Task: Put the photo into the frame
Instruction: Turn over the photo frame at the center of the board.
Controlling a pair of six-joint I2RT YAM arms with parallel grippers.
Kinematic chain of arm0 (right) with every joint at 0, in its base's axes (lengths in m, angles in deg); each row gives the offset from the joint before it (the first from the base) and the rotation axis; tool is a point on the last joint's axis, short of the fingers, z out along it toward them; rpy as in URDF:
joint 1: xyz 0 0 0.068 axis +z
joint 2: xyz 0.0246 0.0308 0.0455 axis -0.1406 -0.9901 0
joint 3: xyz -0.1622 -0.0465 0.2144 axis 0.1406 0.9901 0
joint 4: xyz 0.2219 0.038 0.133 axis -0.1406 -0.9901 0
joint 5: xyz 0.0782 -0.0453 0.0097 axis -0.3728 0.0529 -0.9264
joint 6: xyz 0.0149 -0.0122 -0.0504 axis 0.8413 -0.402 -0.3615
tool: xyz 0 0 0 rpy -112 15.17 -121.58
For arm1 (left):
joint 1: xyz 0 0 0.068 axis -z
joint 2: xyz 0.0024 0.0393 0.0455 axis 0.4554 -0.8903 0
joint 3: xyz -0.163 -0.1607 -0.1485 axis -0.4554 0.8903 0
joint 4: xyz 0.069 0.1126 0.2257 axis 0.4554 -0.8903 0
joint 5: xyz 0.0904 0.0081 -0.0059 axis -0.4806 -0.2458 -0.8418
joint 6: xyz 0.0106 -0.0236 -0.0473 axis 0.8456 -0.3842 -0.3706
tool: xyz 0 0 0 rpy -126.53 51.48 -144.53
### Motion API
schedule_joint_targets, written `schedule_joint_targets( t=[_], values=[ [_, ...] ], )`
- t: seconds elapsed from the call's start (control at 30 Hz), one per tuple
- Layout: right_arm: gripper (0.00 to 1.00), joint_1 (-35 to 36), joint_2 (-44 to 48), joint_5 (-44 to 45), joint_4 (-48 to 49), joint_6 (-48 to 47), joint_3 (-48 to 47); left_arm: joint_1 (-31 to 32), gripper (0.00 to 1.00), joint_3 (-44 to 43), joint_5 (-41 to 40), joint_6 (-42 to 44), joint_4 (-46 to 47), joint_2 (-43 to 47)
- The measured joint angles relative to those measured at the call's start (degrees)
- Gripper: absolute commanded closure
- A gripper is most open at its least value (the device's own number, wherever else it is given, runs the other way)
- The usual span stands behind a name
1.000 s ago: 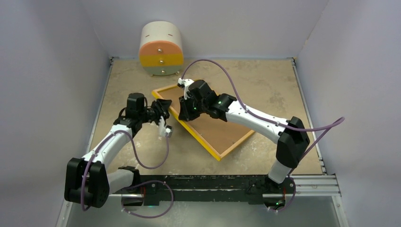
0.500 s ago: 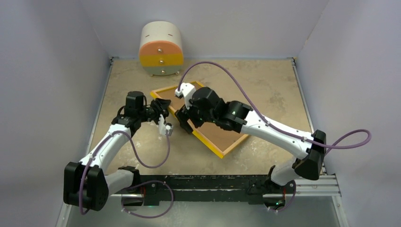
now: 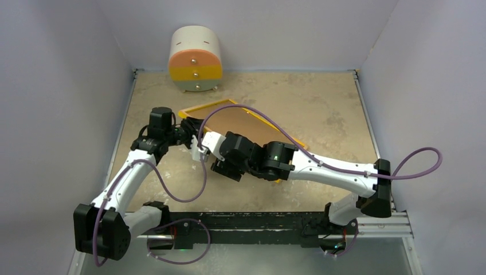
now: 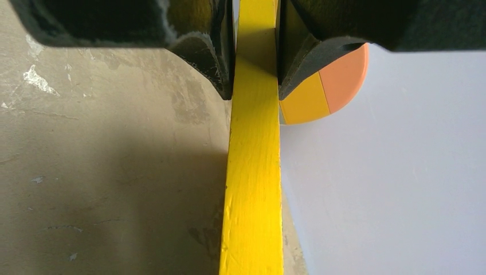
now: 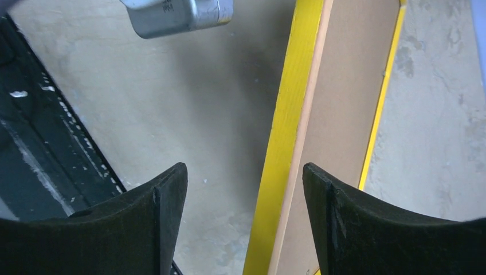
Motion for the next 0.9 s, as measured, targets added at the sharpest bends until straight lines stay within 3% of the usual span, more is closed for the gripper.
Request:
schedule_joint_targets(
  t=[0.33,0.57,0.77,0.9],
  values=[
    [0.37,0.55,-0.5,8.7,1.49,-4.33,6.23,0.0,0.95,-0.2,0.0,-0.35,-1.53,0.66],
    [0.55,0.55,-0.94,11.06,5.33,-6.99,8.24,0.0,0.97,-0.2,0.0,-0.92,-1.68,1.16],
    [0.66,0.55,-1.92,14.99,10.47,-9.44,10.78,0.0,0.99,-0.2,0.0,-1.38,-1.73,1.31],
    [0.83,0.55,-2.38,19.08,13.03,-10.23,11.96,-0.02,0.94,-0.2,-0.04,-1.81,-1.81,1.4]
  ],
)
